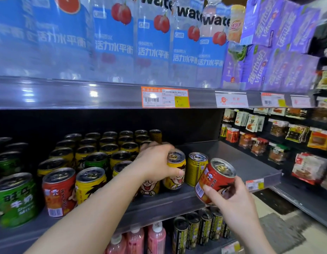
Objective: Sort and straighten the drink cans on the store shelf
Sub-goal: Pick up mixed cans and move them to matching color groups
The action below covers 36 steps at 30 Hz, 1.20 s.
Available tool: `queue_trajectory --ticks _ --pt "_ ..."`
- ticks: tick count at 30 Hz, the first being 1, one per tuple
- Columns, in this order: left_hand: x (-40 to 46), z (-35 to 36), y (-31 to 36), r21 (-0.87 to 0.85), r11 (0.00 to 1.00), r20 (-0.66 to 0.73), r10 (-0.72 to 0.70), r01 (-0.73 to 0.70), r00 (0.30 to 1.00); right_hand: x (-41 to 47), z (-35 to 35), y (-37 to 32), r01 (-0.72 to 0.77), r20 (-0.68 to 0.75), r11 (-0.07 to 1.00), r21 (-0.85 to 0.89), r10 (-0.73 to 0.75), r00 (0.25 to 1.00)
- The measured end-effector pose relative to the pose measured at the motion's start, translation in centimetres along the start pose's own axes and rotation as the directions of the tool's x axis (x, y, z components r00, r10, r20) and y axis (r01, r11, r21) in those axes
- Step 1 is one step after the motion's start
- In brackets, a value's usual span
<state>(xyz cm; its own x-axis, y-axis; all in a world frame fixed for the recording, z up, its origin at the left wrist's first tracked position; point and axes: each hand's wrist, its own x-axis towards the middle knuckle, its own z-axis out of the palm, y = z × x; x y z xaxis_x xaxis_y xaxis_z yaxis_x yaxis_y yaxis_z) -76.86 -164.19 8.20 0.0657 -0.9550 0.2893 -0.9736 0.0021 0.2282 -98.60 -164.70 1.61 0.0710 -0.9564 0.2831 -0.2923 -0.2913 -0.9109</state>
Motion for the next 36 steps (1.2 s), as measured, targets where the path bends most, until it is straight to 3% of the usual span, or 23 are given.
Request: queue_trajectory --ticks 3,7,11,14,18,21,25,30,33,36 --pt "0.4 0.9 -0.3 0.142 0.99 0.125 -0.03 0.013 0.992 -0.2 0.0 0.2 0.023 0.072 0.999 -0.045 -0.02 0.997" --pt "-0.2 0.4 0.1 0.148 0.989 0.154 -0.037 0.014 0.987 -0.6 0.5 0.4 0.033 0.147 0.998 -0.044 -0.027 0.989" --pt "-4.6 -0.3 0.1 -0.155 0.988 0.064 0.027 -0.017 0.998 -0.7 0.8 -0.3 0.07 0.215 0.997 -0.018 -0.065 0.974" --pt "-8.2 1.2 0.5 -0.364 0.931 0.0 -0.03 0.028 1.0 -1.0 1.6 -1.2 0.096 0.294 0.995 -0.021 -0.085 0.952" --pt "-9.0 3.5 0.3 -0.73 0.676 -0.033 -0.18 0.099 0.983 -1.6 4.4 -1.7 0.126 0.397 0.992 -0.002 -0.115 0.911" --pt "-9.3 3.7 -1.1 -0.785 0.61 -0.077 -0.274 0.111 0.959 -2.0 5.5 -2.7 0.154 0.56 0.987 0.044 -0.152 0.815" --pt "-10.3 3.0 -2.6 -0.796 0.599 -0.108 -0.282 0.087 0.953 -1.5 3.9 -4.6 0.238 0.736 0.969 -0.059 -0.119 0.667" --pt "-11.0 2.8 -2.6 -0.851 0.519 -0.103 -0.312 0.078 0.945 2.6 0.8 -5.2 0.338 0.446 0.924 -0.178 -0.23 0.865" --pt "-11.3 2.6 -2.2 -0.852 0.516 -0.103 -0.326 0.086 0.94 6.5 0.3 -5.3 0.41 0.384 0.878 -0.246 -0.3 0.873" --pt "-11.5 2.5 -1.5 -0.827 0.555 -0.138 -0.351 0.087 0.926 11.2 1.2 -4.6 0.482 0.441 0.795 -0.367 -0.307 0.843"
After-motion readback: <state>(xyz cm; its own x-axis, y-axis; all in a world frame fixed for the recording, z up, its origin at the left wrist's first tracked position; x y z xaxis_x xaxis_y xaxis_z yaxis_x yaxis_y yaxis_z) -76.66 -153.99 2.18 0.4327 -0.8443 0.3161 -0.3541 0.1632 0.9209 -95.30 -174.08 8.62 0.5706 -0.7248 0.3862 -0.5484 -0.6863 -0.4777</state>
